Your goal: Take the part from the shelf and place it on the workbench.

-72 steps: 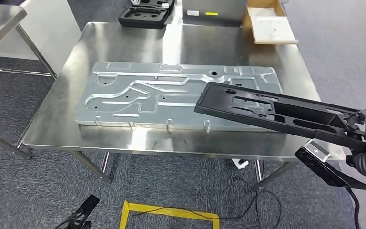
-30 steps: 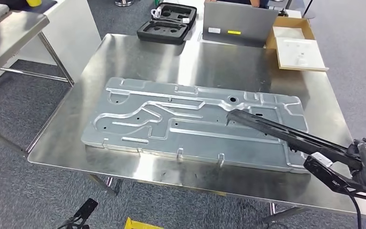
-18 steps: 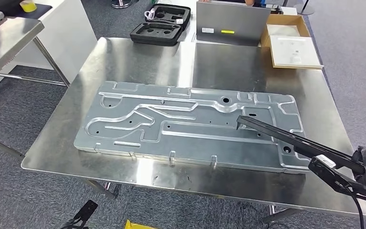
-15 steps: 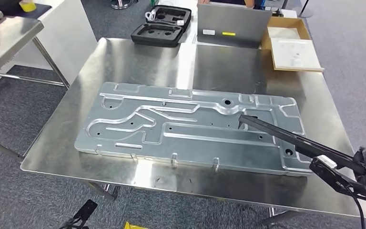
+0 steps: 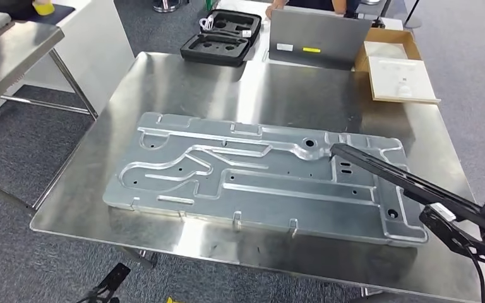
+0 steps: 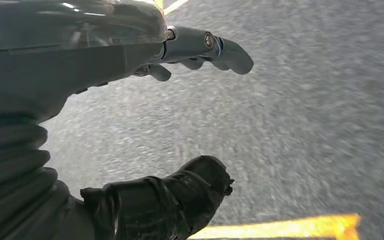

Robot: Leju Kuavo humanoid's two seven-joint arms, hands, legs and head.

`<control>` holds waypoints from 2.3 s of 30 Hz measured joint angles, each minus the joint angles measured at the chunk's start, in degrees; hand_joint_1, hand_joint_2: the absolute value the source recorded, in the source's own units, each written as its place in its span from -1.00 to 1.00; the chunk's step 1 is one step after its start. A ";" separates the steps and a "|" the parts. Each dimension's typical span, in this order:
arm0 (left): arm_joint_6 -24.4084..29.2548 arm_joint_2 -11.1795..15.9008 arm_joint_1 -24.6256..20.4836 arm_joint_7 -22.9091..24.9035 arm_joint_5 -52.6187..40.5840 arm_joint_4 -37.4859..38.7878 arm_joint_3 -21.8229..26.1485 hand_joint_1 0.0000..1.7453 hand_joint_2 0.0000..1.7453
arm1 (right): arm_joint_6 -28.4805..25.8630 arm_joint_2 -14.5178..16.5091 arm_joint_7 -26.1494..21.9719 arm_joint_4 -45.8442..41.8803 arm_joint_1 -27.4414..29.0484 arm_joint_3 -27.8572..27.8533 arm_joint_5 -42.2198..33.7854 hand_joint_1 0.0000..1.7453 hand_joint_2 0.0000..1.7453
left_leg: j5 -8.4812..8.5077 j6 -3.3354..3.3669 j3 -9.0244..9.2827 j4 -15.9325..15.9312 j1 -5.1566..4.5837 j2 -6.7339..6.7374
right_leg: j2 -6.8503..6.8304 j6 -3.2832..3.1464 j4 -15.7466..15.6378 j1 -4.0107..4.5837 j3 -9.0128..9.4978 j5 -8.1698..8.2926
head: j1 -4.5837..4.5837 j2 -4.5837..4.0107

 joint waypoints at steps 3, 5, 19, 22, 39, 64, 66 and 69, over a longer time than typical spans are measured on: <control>-1.32 0.24 -0.12 -1.37 0.22 0.00 0.00 -1.00 1.00 | -1.76 0.90 -0.08 1.41 0.06 0.00 -0.65 -1.00 -1.00 | -0.48 -0.72 -0.10 0.34 -0.05 -0.01 | 0.06 -0.98 -0.10 -0.03 -0.01 -0.13 | -0.12 -0.01; -1.38 0.43 -0.26 -1.71 0.24 0.00 0.00 -1.00 0.50 | -3.02 1.48 -0.11 1.96 0.01 0.00 -1.32 -1.00 -1.00 | -2.44 -1.31 -1.51 3.53 0.00 0.14 | 0.01 -1.67 -0.24 -0.25 0.25 -0.24 | -0.25 0.00; 6.08 1.15 0.27 2.16 2.58 0.00 1.36 -1.00 -1.00 | -11.11 4.25 -0.77 -0.99 0.30 -2.41 -20.19 -1.00 -1.00 | 2.00 0.90 -1.30 -0.74 -0.34 0.44 | -0.02 -1.25 0.02 0.70 1.34 -1.81 | -0.29 -0.01; 7.28 1.19 0.58 3.25 3.56 0.00 2.53 -1.00 -1.00 | -13.40 4.55 -1.34 -3.78 -0.52 -5.10 -28.08 -1.00 -1.00 | 2.60 1.19 -0.80 -1.70 0.05 0.58 | -0.07 -0.62 7.89 0.56 -1.78 -6.71 | -0.10 -0.01; 7.88 1.37 0.95 2.94 3.75 0.00 7.25 -1.00 -1.00 | -18.00 5.69 -4.72 -23.37 -3.28 -9.01 -49.56 -1.00 -1.00 | -7.52 -2.73 -8.01 15.68 0.91 0.30 | -0.23 -2.34 0.56 -0.33 -0.03 -0.24 | -0.39 0.00; 9.54 1.08 1.00 3.27 3.06 0.00 9.57 -1.00 -1.00 | -37.56 12.58 -17.41 -39.21 1.77 -17.78 -69.50 -1.00 -1.00 | 3.91 -1.25 -4.48 1.50 0.38 0.65 | -0.16 -1.34 -0.38 0.38 4.90 -4.13 | 0.04 -0.01; 9.57 1.04 1.10 3.27 3.10 0.00 9.66 -1.00 -1.00 | -38.17 13.79 -19.14 -40.65 2.30 -18.87 -72.70 -1.00 -1.00 | 1.11 -2.02 -5.56 3.60 0.49 0.60 | -0.21 -2.24 -0.55 0.16 3.87 -3.06 | -0.11 -0.01; 9.61 0.97 1.11 3.31 3.26 0.00 9.91 -1.00 -1.00 | -37.84 15.90 -21.85 -41.90 3.43 -21.56 -77.25 -1.00 -1.00 | -6.94 -2.84 -7.66 13.07 0.67 0.62 | -0.23 -2.81 -0.47 0.20 1.88 -1.42 | -0.38 -0.01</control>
